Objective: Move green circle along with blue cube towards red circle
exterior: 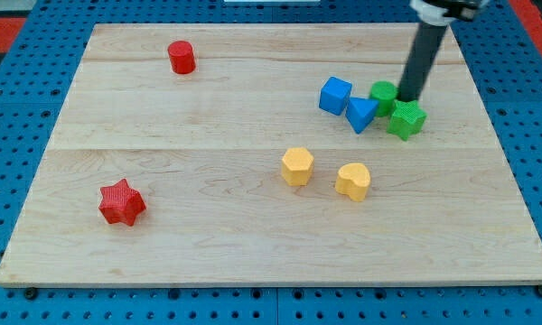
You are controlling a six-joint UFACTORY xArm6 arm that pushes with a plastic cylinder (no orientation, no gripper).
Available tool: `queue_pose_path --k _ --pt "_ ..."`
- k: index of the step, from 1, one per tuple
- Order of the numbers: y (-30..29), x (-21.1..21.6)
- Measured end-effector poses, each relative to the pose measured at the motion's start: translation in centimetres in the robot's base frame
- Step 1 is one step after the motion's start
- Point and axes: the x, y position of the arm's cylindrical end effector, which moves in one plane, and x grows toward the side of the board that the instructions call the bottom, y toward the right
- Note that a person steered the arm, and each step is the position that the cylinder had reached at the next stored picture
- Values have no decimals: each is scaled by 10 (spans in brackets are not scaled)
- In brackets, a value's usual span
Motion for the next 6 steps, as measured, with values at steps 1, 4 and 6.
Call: queue_pose_path --k 1,4,6 --pt "-49 1" --pt "-124 -35" --pt "-170 -65"
